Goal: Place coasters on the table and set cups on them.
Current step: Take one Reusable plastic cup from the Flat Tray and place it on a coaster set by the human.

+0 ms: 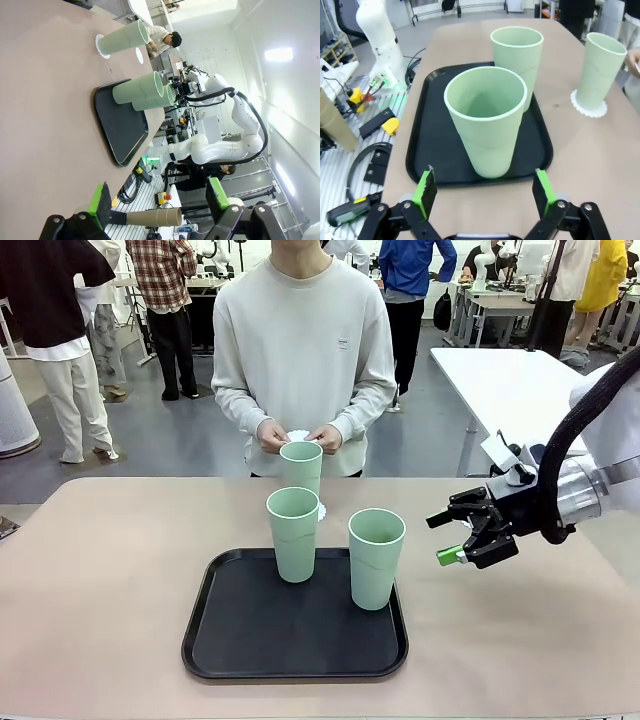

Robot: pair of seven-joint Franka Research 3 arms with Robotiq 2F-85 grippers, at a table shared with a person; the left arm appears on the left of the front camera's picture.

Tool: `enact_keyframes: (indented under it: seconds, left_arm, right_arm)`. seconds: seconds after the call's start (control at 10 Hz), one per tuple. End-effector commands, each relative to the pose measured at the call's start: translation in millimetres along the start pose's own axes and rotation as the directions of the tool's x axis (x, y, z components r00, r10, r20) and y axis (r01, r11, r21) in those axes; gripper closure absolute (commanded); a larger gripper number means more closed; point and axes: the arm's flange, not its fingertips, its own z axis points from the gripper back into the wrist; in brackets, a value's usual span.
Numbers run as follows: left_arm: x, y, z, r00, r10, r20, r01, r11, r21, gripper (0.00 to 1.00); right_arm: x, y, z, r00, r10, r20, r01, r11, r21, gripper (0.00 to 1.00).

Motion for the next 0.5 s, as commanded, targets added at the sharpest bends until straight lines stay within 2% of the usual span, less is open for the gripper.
enact_keyframes:
  seconds: [0.0, 0.2, 0.4]
  left_arm:
    - [-1.1, -2.3, 1.1, 1.000, -0.003, 0.000, 0.003, 1.000, 0.000, 0.00]
    - [-1.1, -2.3, 1.1, 1.000, -0.003, 0.000, 0.003, 1.000, 0.000, 0.00]
    - [-1.1, -2.3, 1.1, 1.000, -0.003, 0.000, 0.003, 1.000, 0.000, 0.00]
  right_arm:
    - [-16.2, 0.1, -13.1, 0.997, 0.045, 0.069, -0.045, 0.999, -0.011, 0.00]
    - [-20.5, 7.3, -11.1, 0.995, 0.061, 0.076, -0.059, 0.998, -0.032, 0.00]
    - [-10.6, -2.5, -7.3, 0.999, 0.028, 0.043, -0.027, 1.000, -0.006, 0.00]
